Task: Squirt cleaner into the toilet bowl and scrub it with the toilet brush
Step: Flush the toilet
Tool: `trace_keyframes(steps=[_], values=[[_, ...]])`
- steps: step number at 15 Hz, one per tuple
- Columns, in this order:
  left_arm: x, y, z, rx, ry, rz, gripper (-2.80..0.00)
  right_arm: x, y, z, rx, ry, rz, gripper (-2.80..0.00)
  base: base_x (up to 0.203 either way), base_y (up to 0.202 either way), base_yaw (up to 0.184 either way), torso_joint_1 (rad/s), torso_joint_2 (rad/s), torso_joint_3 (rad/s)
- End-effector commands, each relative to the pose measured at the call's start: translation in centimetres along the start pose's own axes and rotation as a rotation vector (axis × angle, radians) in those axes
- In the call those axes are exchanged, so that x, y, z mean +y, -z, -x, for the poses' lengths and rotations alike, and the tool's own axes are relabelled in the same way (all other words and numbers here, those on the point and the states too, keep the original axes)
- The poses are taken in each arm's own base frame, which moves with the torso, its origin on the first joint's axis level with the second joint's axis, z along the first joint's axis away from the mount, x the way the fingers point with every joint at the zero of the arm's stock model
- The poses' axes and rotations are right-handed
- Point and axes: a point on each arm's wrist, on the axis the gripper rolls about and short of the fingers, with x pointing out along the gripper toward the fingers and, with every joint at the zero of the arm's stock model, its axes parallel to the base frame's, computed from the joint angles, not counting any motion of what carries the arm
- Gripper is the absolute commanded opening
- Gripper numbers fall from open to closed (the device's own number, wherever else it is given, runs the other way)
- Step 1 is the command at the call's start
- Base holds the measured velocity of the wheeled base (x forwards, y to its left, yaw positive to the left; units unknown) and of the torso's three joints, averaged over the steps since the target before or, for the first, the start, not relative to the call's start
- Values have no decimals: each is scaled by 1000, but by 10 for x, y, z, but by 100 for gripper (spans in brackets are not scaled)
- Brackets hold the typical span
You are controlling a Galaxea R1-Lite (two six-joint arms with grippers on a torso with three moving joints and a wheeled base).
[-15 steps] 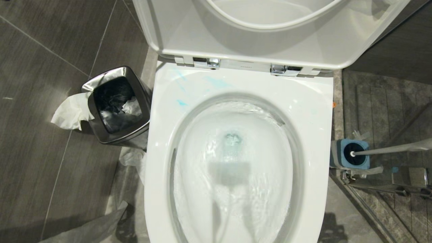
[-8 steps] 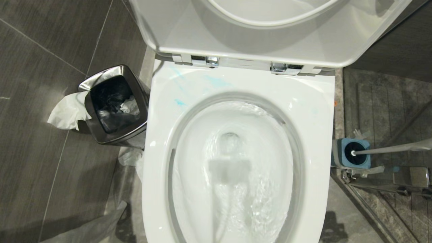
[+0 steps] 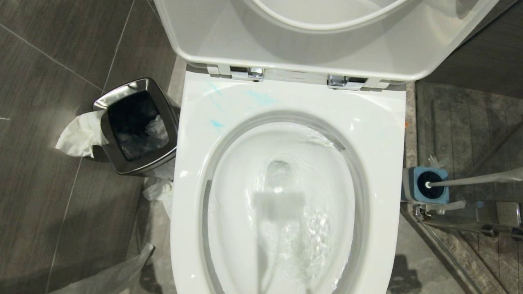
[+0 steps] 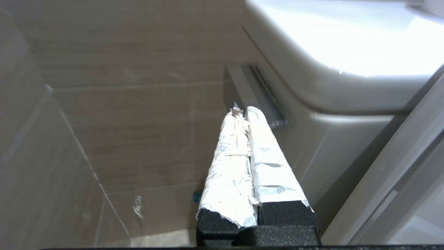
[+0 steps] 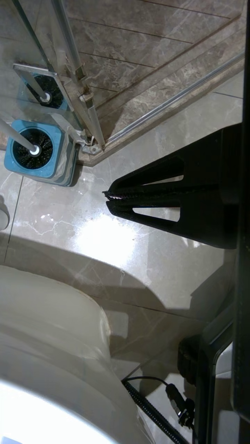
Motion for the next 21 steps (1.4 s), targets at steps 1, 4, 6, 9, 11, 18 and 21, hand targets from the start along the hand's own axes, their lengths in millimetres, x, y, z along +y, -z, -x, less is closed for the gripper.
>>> trace_keyframes(steps=[1, 4, 6, 9, 11, 18, 21], values=[[7, -29, 16, -54, -14, -5, -280, 0, 0, 0, 2, -1, 0, -280, 0, 0, 0, 0, 0, 0], [8, -38, 31, 53, 27, 40, -280, 0, 0, 0, 1, -1, 0, -280, 0, 0, 0, 0, 0, 0], [8, -51, 44, 104, 67, 190, -280, 0, 0, 0, 3, -1, 0, -280, 0, 0, 0, 0, 0, 0], [8, -57, 47, 127, 153, 271, -280, 0, 0, 0, 1, -1, 0, -280, 0, 0, 0, 0, 0, 0], [5, -46, 49, 170, 294, 400, -280, 0, 0, 0, 3, -1, 0, -280, 0, 0, 0, 0, 0, 0], [42, 24, -8, 88, 436, 434, -280, 0, 0, 0, 1, -1, 0, -280, 0, 0, 0, 0, 0, 0], [51, 26, -12, 52, 421, 366, -280, 0, 0, 0, 1, -1, 0, -280, 0, 0, 0, 0, 0, 0]])
